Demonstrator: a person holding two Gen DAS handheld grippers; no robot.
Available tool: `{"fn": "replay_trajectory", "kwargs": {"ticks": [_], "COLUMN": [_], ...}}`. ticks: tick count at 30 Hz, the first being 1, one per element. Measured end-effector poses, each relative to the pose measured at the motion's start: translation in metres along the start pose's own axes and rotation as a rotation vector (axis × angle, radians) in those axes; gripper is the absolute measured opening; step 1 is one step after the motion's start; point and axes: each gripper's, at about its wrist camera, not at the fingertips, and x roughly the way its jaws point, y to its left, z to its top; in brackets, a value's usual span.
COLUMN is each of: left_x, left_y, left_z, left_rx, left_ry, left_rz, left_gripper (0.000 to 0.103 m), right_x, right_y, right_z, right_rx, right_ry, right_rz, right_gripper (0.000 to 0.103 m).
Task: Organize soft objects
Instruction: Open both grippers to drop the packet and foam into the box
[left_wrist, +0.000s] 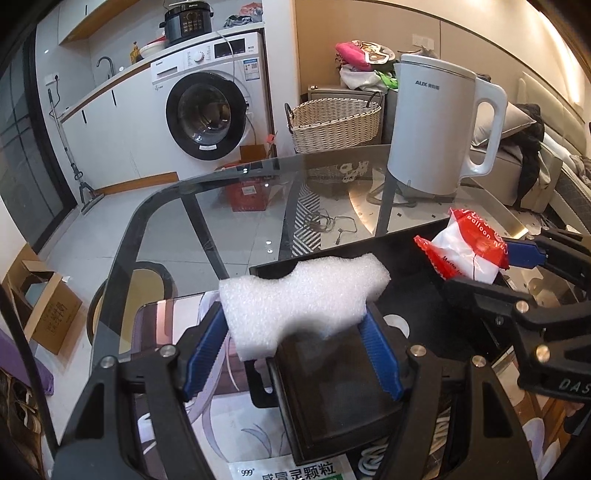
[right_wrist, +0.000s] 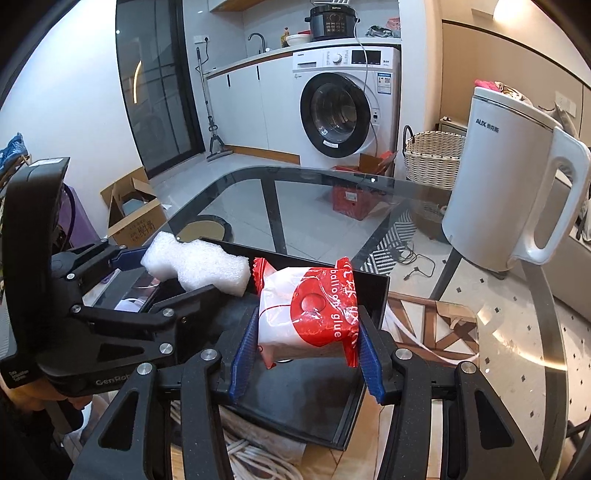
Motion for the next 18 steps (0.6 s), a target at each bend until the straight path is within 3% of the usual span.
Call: {"fn": "replay_trajectory", "kwargs": {"ticks": [6,8,12,18], "left_x": [-0.005,-0.01,-0.015,-0.03], "left_y": [-0.003,-0.005,-0.004,0.008], "left_z": [-0.004,-0.007,-0.008,-0.017], "left_rx": [0.016,0.024,0.016,-0.073], "left_ry": [-0.017,-0.03,-0.036,-0.051], "left_rz": [-0.003,0.003,0.011,-0.021], "left_gripper": [0.075,0.084,0.093,0.1], "right_x": [-0.005,-0.01,-0.023,-0.038], "right_y": [-0.002,-0.003,-0.003,-0.001], "right_z": [0.006,0.006,0.003,-0.006], "right_rx": [-0.007,-0.001,0.012,-0.005], "right_ry": [-0.034,-0.042,-0.08,-0.092], "right_rz": [0.001,0.004,0.019,0.036], "right_gripper": [0.065,0.068,0.083,0.092]}}
